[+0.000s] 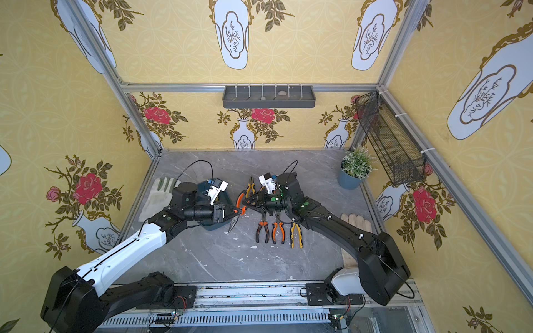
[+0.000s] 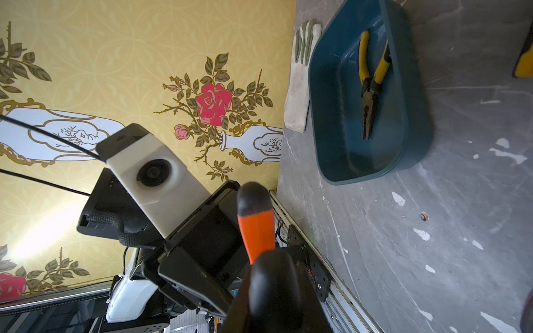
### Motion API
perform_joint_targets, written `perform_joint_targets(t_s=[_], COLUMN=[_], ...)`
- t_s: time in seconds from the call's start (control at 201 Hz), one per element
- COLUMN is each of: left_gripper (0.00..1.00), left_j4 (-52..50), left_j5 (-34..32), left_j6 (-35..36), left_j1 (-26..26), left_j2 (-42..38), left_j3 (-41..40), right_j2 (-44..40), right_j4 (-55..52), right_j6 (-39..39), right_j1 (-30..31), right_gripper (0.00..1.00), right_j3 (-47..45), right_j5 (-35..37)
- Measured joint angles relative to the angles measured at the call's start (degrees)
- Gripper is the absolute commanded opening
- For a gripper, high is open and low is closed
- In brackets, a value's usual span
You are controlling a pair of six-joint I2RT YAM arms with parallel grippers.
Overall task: Take the pliers out of the storage box
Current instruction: Place the pliers at the center of the board.
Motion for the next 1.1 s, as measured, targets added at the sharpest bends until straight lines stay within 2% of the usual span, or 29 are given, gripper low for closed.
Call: perform_joint_targets(t_s=[0.229,0.383,0.453,0.602,0.732,0.836,1.066,1.1], left_gripper=[0.42,0.41,0.34,0.27,0.09,0.0,0.0,0.0], left_j4=[-2.99,-5.42,-6.27,-7.21,-7.21,-6.58,-8.57,-9.11], left_j5=[3.13,3.82,4.07,4.66,5.95,7.98,8.37,8.24], left_j6=[0.57,1.2,1.49,1.75,1.22,0.09,0.87,1.09], left_j1=[-0.11,-0.11,-0.09,-0.09,0.0,-0.04,-0.04,-0.04], left_j2=[0.37,0.42,0.39,0.5,0.61,0.92,1.42,1.42], left_j3=[1.92,2.8,2.95,3.1,3.06,3.06,4.15,4.33], right_j2=[-2.08,-2.54,-2.47,-1.99,-1.44,-0.98,-0.66,-0.66], right_j4=[-6.91,-9.66,-10.08,-9.88,-8.81,-8.07,-8.2,-8.22], right_j6=[-6.93,-9.88,-10.1,-10.19,-10.21,-10.91,-10.88,-10.88], right_j1=[-0.42,-1.49,-1.86,-1.79,-1.79,-1.86,-1.88,-1.88], right_gripper=[0.0,0.0,0.0,0.0,0.0,0.0,0.0,0.12], right_j3=[6.49,7.23,6.73,5.79,5.79,5.81,5.92,5.92], right_j5=[2.51,3.48,3.56,3.32,2.08,1.92,1.97,1.95])
